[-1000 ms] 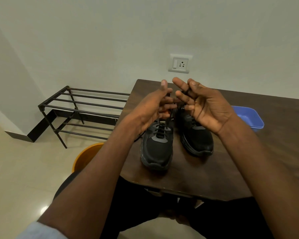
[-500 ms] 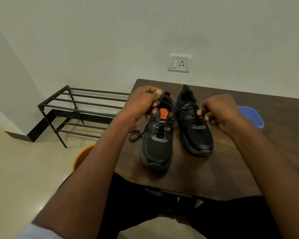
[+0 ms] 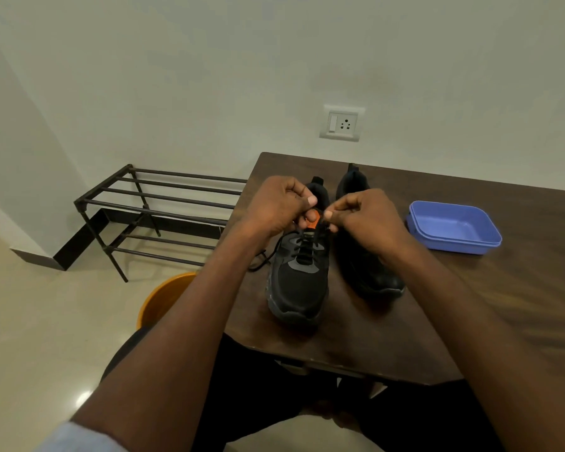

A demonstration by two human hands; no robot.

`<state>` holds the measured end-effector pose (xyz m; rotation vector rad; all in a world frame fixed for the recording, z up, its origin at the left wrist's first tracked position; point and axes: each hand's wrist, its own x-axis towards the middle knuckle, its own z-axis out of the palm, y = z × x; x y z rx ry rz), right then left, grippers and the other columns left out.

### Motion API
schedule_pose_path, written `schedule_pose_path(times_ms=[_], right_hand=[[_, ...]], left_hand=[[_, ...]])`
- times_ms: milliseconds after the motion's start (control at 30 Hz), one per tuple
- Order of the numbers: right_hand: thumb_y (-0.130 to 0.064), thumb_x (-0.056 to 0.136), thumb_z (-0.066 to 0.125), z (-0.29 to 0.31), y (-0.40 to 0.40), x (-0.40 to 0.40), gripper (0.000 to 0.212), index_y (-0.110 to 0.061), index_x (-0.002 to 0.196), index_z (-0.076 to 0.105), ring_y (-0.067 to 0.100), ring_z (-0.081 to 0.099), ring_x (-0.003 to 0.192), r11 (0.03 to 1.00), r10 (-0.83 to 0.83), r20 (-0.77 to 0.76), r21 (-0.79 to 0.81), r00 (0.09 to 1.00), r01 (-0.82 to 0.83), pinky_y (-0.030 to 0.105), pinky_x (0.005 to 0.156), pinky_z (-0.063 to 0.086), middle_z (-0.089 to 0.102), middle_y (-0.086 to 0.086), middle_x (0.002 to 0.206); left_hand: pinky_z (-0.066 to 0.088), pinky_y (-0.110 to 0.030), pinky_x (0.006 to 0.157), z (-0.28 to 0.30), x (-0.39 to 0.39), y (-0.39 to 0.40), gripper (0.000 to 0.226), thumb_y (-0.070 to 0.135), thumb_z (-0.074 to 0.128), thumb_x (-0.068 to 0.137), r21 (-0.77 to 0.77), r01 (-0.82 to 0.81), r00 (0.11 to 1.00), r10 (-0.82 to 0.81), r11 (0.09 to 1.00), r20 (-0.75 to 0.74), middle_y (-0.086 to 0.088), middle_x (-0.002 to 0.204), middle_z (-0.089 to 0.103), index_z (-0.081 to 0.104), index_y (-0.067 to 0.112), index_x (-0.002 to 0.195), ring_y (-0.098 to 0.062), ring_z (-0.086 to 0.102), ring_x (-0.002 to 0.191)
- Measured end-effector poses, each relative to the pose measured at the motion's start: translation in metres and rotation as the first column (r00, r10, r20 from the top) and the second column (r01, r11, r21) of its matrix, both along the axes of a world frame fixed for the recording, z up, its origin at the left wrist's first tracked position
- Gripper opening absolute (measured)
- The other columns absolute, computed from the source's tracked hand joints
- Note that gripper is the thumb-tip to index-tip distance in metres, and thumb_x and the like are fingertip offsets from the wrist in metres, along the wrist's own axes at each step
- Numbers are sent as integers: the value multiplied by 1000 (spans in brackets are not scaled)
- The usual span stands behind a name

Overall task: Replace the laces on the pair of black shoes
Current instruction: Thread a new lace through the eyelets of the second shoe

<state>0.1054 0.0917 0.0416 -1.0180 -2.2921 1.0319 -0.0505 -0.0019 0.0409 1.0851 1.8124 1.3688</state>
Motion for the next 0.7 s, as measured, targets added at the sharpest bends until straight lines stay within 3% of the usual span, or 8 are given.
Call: schedule_pose_path(times_ms=[67,167,267,400,467,567,700], right_hand=[[-20,95,73,-5,2,-1,6,-22,93,78,3,69,77,998,8,82,55,997,-12,21,75,50,75,-6,78],[-18,93,75,-9,-1,-7,15,-21,107,77,9,73,80,996,92,42,16,995,-93,22,78,57,77,-5,84],[-17,93,75,-13,-1,-14,6,-22,94,79,5,71,76,999,47,4,14,999,-47,17,71,54,76,-6,80],[-10,93,70,-25,3,-16,17,-26,94,76,0,66,83,994,-75,-64,-79,995,70,11,69,45,74,-8,90],[-4,92,66,-28,4,-18,25,-26,99,77,-1,66,82,994,-86,-71,-74,994,80,9,65,46,74,-7,93],[-9,97,63,-34,4,-23,22,-23,106,78,-3,64,69,996,-84,-14,37,996,84,6,54,43,72,-9,89],[-19,98,69,-42,4,-24,18,-20,114,77,-2,63,76,972,-81,44,227,996,69,7,66,43,75,-7,92]], left_hand=[[49,-19,48,-3,-2,1,7,8,63,101,-4,-14,999,14,1000,-29,-10,74,74,68,4,96,-12,63,56],[48,-17,49,-4,-1,2,7,6,66,98,-11,7,999,-8,1000,-38,-17,78,76,69,1,95,-14,64,56],[50,-17,52,-8,-2,6,9,11,67,99,-30,-41,997,39,999,-72,-19,85,76,70,3,97,-12,65,60],[58,-32,74,-21,-7,12,9,22,71,96,-128,-189,922,131,974,-366,-1,87,71,68,16,90,-12,67,81],[57,-30,71,-25,-4,12,10,23,72,95,-230,-189,893,70,955,-444,-1,87,70,66,18,89,-14,69,82],[59,-29,67,-30,2,12,16,24,74,93,-282,-182,900,44,942,-434,-3,87,69,61,19,85,-15,69,78],[49,-25,56,-33,5,15,25,28,76,91,-282,-244,884,92,928,-459,-2,82,66,56,20,79,-12,61,68]])
